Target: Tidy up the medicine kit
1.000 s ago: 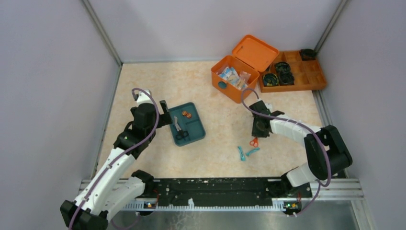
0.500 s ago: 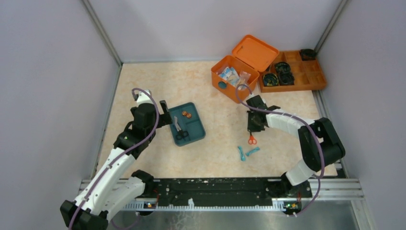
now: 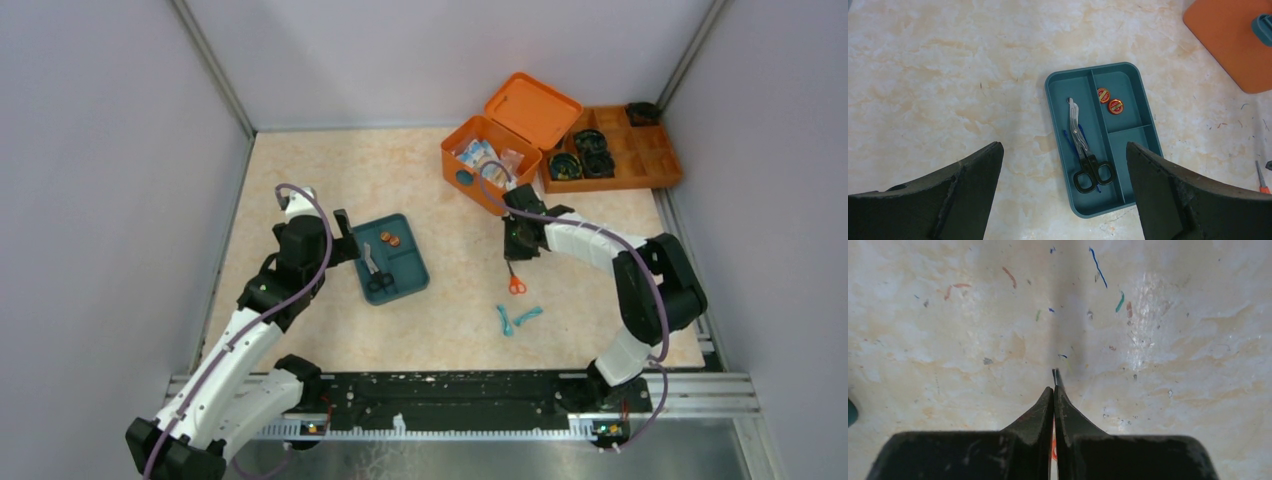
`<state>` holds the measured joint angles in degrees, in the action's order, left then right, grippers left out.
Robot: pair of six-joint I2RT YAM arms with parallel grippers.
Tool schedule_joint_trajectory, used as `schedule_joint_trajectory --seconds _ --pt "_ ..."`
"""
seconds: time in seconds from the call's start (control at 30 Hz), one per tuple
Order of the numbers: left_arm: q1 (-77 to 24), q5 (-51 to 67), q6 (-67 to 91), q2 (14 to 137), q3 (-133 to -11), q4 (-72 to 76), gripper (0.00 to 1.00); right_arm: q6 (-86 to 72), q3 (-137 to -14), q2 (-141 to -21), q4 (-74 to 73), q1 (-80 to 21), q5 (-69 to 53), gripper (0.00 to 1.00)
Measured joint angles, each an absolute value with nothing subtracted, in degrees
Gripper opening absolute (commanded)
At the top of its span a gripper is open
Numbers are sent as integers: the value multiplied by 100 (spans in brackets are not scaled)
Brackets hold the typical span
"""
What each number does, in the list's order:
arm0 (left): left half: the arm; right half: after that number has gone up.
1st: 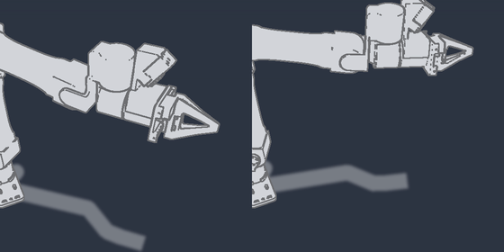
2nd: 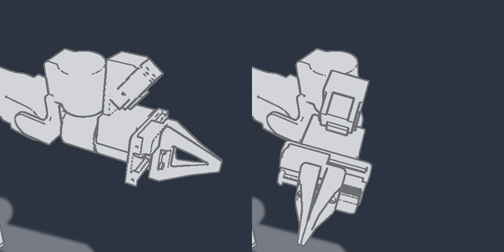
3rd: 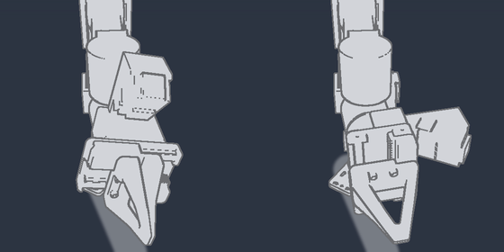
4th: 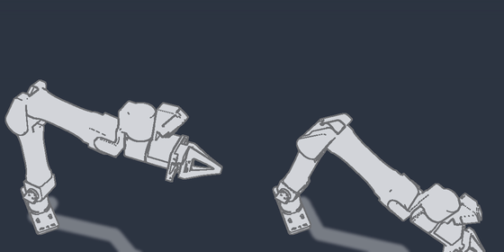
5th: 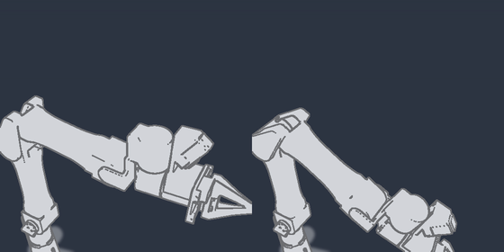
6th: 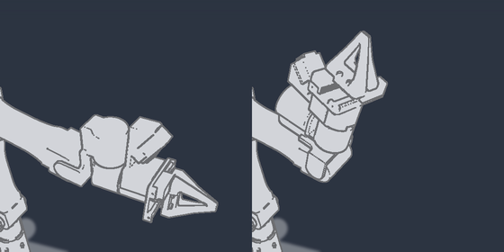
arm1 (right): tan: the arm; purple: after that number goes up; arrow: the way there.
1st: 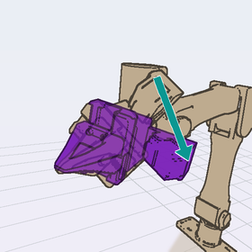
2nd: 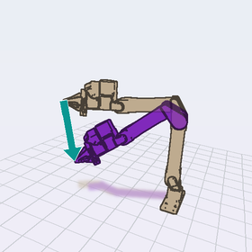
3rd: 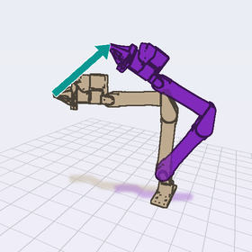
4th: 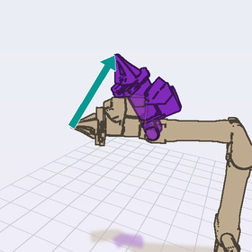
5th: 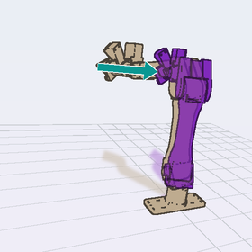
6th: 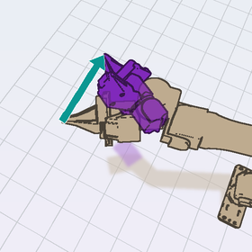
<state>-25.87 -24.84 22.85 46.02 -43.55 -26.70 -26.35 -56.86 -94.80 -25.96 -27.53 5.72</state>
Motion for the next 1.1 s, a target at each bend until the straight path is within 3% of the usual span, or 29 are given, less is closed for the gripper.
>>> schedule_joint_trajectory --seconds 0.2,0.37,0.5,0.73,1.1 --pt "-2587 -2484 2285 4602 -4355 -2670 99 -2547 -6167 -9494 -2744 -2779 576 1" --pt "-2587 -2486 2285 4602 -4355 -2670 99 -2484 -6235 -9494 -2897 -2808 639 24" --pt "-2587 -2486 2285 4602 -4355 -2670 99 -2416 -6187 -9494 -3065 -2808 639 34" --pt "-2587 -2486 2285 4602 -4355 -2670 99 -2416 -5769 -9489 -3175 -2808 558 35" --pt "-2587 -2486 2285 4602 -4355 -2670 99 -2401 -5739 -9642 -3208 -2808 384 29"
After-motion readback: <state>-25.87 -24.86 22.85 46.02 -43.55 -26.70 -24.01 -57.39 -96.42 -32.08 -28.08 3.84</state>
